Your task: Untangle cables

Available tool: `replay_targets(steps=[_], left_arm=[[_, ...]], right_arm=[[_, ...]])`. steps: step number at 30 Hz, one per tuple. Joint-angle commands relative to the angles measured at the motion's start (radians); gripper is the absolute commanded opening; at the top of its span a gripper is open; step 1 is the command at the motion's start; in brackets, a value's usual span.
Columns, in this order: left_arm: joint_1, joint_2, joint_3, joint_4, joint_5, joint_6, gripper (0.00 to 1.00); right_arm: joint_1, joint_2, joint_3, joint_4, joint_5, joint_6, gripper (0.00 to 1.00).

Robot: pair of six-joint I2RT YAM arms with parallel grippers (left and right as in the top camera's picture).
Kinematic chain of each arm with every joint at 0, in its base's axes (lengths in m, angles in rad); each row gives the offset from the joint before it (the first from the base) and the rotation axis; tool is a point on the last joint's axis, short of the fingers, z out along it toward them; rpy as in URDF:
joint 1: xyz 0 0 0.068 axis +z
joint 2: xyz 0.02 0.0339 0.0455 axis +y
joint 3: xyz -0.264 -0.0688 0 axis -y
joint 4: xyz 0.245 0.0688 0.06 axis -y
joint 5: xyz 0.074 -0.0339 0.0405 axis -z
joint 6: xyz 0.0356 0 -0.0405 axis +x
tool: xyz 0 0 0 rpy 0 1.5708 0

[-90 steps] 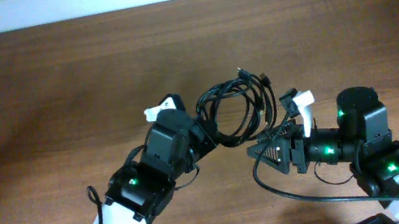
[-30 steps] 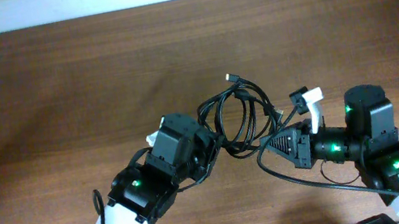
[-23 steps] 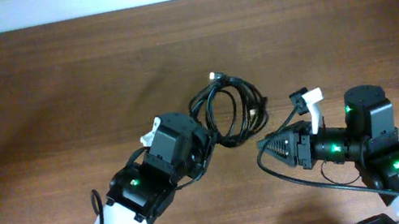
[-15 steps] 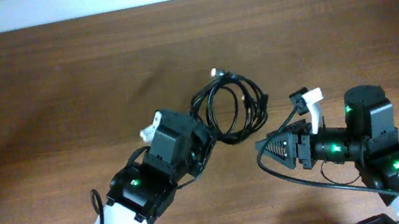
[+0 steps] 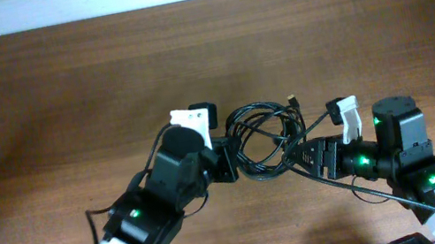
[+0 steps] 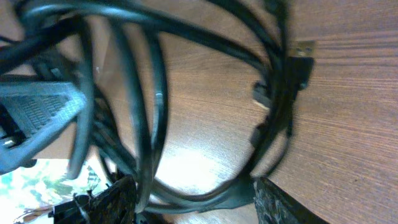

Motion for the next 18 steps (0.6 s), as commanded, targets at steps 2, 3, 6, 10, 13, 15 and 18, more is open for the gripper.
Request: replay_targets(steps=[2, 3, 6, 10, 13, 15, 18], left_arm=[[0.004, -0.112, 0.008, -0.003, 0.014, 0.032, 0.00], [0.004, -0.131, 0.008, -0.003, 0.014, 0.032, 0.00], [0.004, -0.172, 0.008, -0.008, 0.014, 0.032, 0.00], [0.004, -0.178, 0.008, -0.019, -0.002, 0.032, 0.00], [0.004, -0.178, 0.008, -0.023, -0.024, 0.032, 0.00], [0.004, -0.178, 0.008, -0.038, -0.029, 0.032, 0.00], [0.004, -0.175, 0.008, -0.068, -0.117, 0.032, 0.00]], right_arm=[[-0.006, -0.008, 0.006, -0.004, 0.027, 0.008, 0.60], [-0.006, -0.008, 0.006, -0.004, 0.028, 0.008, 0.60], [-0.006, -0.008, 0.006, -0.013, 0.043, 0.008, 0.60], [-0.006, -0.008, 0.006, -0.026, 0.054, 0.008, 0.60], [-0.006, -0.008, 0.006, -0.027, 0.048, 0.008, 0.60], [-0.006, -0.008, 0.006, -0.021, 0.024, 0.009, 0.60], [-0.006, -0.008, 0.006, 0.003, -0.030, 0.008, 0.60]])
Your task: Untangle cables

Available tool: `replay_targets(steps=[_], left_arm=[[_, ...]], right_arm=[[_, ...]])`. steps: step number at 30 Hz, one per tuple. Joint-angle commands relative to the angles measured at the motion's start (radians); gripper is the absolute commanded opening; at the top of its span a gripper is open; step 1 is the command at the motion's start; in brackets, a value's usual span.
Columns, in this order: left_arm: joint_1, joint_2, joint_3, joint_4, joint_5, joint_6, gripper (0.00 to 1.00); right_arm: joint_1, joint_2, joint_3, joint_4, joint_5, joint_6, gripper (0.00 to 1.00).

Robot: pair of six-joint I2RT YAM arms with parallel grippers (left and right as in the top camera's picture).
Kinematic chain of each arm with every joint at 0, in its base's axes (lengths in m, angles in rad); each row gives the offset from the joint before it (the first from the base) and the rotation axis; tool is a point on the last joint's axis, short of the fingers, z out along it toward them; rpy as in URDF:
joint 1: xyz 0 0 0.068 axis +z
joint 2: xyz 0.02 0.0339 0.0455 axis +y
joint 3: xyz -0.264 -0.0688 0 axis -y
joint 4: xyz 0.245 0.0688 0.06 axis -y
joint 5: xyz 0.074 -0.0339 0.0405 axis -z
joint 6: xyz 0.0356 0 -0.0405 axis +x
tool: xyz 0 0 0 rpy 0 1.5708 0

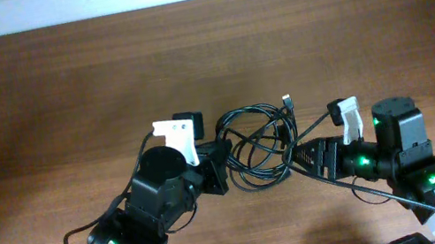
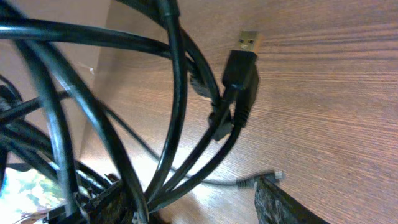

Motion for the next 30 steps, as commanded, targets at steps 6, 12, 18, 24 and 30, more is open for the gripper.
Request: replay_targets(steps=[6, 12, 18, 24, 30], left_arm=[[0.003, -0.012, 0.008, -0.061, -0.151, 0.086, 0.00], [0.003, -0.010, 0.008, -0.066, -0.103, 0.276, 0.00], [0.003, 0.003, 0.008, -0.071, -0.061, 0.359, 0.00], [0.003, 0.015, 0.008, -0.062, -0.031, 0.376, 0.00], [0.003, 0.015, 0.008, -0.044, 0.128, 0.514, 0.00]], right_arm=[[-0.006, -0.010, 0.006, 0.110, -0.210, 0.005, 0.60], [-0.006, -0.022, 0.007, 0.150, -0.249, 0.055, 0.60], [-0.006, -0.040, 0.007, 0.157, -0.244, 0.069, 0.60], [-0.006, -0.039, 0.006, 0.152, -0.226, 0.068, 0.60], [-0.006, -0.039, 0.006, 0.145, -0.224, 0.060, 0.60]])
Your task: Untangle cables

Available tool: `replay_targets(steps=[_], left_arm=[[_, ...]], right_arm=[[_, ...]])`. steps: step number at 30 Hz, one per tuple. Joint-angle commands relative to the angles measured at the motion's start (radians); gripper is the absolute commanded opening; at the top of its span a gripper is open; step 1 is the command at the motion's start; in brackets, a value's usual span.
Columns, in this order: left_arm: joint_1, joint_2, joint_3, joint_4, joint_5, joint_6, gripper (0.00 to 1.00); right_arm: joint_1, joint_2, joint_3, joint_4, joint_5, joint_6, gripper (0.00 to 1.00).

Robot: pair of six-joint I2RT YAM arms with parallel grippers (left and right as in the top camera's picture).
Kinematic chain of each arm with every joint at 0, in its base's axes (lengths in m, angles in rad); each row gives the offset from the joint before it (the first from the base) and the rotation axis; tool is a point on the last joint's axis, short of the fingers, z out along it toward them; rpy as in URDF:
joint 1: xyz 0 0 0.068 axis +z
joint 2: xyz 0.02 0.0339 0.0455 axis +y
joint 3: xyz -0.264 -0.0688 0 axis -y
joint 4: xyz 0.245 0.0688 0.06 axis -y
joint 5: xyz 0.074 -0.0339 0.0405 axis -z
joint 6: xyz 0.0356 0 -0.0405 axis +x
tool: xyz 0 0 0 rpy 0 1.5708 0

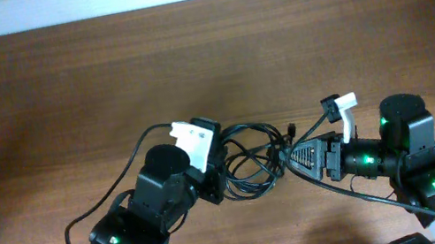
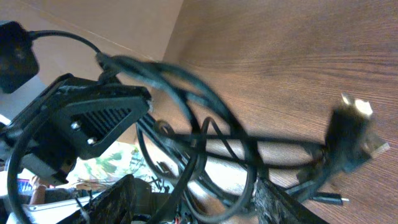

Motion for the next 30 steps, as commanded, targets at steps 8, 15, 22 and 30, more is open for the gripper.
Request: replay_targets(steps=[8, 15, 22, 30], left_arm=[[0.002, -0.002, 0.008, 0.030, 0.224, 0.191, 0.00], [0.002, -0.002, 0.008, 0.061, 0.211, 0.190, 0.00], [0.002, -0.002, 0.008, 0.071, 0.211, 0.187, 0.00], [0.002, -0.002, 0.008, 0.109, 0.208, 0.142, 0.00]], right_arm=[[-0.006, -0.011, 0.006, 0.001, 0.002, -0.014, 0.60], [-0.006, -0.011, 0.006, 0.001, 0.005, -0.014, 0.60], [-0.006, -0.011, 0.006, -0.111, 0.202, -0.003, 0.60], [-0.006, -0.002, 0.006, -0.232, 0.433, 0.021, 0.60]])
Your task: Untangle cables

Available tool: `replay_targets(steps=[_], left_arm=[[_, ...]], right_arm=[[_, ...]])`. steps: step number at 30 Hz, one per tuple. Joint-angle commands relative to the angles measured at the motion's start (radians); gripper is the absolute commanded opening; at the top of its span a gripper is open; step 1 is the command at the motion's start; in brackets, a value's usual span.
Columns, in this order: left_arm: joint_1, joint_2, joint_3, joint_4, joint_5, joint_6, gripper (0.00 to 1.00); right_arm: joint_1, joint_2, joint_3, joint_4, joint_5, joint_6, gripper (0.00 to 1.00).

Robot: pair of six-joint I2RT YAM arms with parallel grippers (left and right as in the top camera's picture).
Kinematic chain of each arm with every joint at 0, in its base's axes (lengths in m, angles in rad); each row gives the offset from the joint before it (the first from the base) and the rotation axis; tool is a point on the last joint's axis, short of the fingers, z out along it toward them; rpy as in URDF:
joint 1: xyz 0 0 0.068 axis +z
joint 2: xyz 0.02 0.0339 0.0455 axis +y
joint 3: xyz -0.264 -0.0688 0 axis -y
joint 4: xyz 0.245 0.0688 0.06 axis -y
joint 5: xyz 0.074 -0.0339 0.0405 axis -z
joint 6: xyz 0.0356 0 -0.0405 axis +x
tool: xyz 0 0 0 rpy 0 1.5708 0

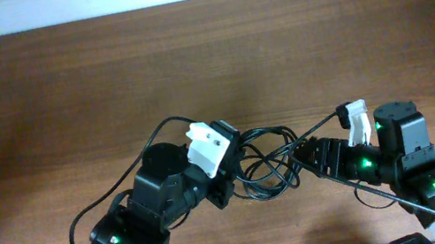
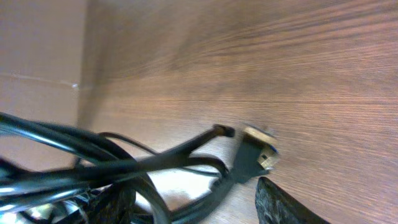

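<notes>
A tangle of black cables (image 1: 266,165) lies on the brown table between my two grippers. My left gripper (image 1: 227,178) sits at the tangle's left side, shut on a cable; from it one strand (image 1: 151,139) loops back over the arm and trails to the lower left. At the tangle's right side my right gripper (image 1: 302,154) is shut on the cables. In the right wrist view the strands (image 2: 93,168) run down between the fingers (image 2: 281,204). A USB plug (image 2: 258,154) and a smaller plug (image 2: 222,130) lie on the wood beyond them.
The wooden table (image 1: 188,55) stretches bare behind the arms to a pale wall edge at the back. A thin cable (image 1: 383,197) runs from the right gripper down under the right arm.
The left gripper has turned and shifted slightly right, squeezing the tangle narrower. The right gripper has tilted down toward the table, so the USB plug now lies close ahead of its fingers.
Both grippers flanked a wide loop of cables near the table's middle. The left arm then sat lower and to the left, with a strand trailing behind it. Later the tangle was nearer the front edge and tighter. Now it is bunched between the grippers.
</notes>
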Motion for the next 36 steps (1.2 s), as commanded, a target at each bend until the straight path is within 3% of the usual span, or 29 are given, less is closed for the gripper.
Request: replay_targets(steps=[1, 10, 17, 24, 28, 31, 36], left_arm=[[0.002, -0.005, 0.008, 0.024, 0.031, -0.030, 0.00], [0.002, -0.005, 0.007, 0.033, 0.031, -0.056, 0.00], [0.002, -0.004, 0.007, 0.032, 0.012, -0.058, 0.00], [0.002, -0.004, 0.007, 0.030, -0.053, -0.120, 0.00], [0.002, -0.004, 0.008, 0.030, -0.055, -0.124, 0.00], [0.002, -0.004, 0.007, 0.015, -0.119, -0.200, 0.00], [0.002, -0.005, 0.008, 0.009, -0.133, -0.254, 0.00]], right_arm=[[-0.006, 0.006, 0.005, -0.019, 0.117, 0.007, 0.60], [-0.006, 0.100, 0.005, -0.066, 0.217, 0.006, 0.60], [-0.006, 0.110, 0.006, -0.032, 0.087, -0.038, 0.60], [-0.006, -0.031, 0.006, 0.010, -0.077, -0.169, 0.61], [-0.006, -0.149, 0.006, 0.009, -0.072, -0.166, 0.61], [-0.006, -0.196, 0.006, 0.005, -0.061, -0.160, 0.61], [-0.006, -0.202, 0.005, -0.066, 0.057, -0.160, 0.69]])
